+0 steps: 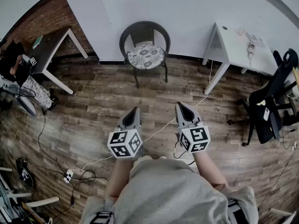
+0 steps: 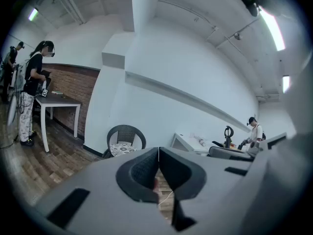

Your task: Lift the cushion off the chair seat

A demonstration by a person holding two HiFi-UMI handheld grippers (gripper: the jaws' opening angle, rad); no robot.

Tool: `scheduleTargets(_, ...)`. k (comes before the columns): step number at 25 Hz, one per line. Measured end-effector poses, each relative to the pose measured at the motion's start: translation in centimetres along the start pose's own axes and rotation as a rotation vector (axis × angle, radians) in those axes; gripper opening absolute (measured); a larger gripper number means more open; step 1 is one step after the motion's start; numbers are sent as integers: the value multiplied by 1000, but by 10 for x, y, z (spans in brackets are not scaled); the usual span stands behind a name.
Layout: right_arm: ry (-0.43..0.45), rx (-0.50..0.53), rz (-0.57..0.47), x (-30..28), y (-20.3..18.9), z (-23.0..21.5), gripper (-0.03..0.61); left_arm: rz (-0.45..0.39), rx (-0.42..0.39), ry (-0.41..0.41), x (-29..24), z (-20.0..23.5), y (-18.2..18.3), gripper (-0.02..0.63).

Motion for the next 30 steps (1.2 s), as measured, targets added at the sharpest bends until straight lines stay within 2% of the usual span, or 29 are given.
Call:
scheduleTargets(8, 48, 35, -5, 23, 0, 27, 0, -13, -12, 28, 25, -7, -11, 8)
scheduleTargets(17, 77, 53, -15, 32, -1, 32, 0, -23, -30, 48, 35, -10, -12, 8)
scheduleTargets(22, 88, 25, -29, 35, -3, 33, 0, -1, -7, 46, 36, -12, -16, 6)
scheduleTargets(30, 90, 38, -9, 27, -6, 40, 0, 19, 16, 48, 33, -4, -18, 7)
Point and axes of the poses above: the fingertips, and each gripper's own axes: x backward along the fingers, z to its left, y out of its top, the point moved 10 cm from there along x, backward along the fingers, and after that the axes turned 6 degrees about -y, right-handed, at the moved point
